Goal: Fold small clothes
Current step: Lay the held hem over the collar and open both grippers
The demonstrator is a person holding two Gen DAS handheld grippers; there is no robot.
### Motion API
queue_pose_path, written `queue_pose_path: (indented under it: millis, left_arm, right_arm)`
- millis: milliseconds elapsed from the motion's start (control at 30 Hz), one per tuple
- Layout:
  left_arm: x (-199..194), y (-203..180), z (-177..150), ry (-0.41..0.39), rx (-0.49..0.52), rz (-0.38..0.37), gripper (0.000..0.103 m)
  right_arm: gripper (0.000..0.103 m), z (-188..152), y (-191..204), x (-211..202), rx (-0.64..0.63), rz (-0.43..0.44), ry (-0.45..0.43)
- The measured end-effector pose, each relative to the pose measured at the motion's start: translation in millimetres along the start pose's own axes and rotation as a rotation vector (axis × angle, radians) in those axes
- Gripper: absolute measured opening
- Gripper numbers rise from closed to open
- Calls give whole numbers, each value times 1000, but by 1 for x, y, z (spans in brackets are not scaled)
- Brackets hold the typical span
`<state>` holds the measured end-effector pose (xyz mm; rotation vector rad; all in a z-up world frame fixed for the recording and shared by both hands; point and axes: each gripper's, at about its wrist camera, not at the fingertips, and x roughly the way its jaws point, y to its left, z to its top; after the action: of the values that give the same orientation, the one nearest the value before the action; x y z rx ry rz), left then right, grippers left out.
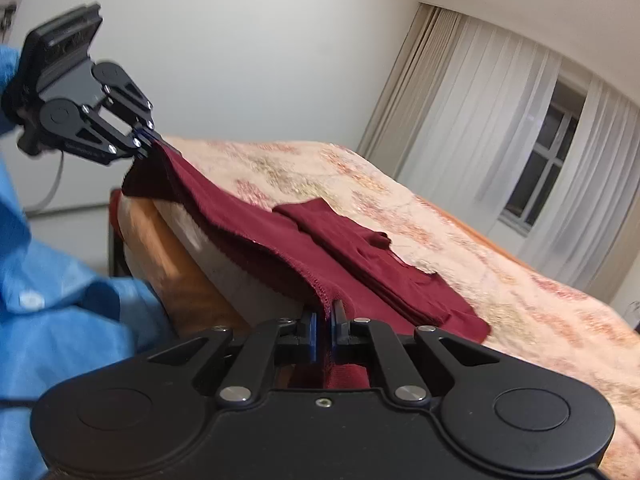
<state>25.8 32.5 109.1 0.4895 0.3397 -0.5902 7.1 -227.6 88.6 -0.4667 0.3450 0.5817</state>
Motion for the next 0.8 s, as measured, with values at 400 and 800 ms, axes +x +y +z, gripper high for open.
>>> queue_pose_path:
  millis: [400, 800]
  left_arm:
    - [123, 125, 53, 56, -244, -70, 4]
    - [301, 246, 40, 155, -468, -143, 4]
  right_arm:
    - [7, 42, -104, 100, -59, -18, 61]
    - [7, 51, -229, 275, 102, 50, 154]
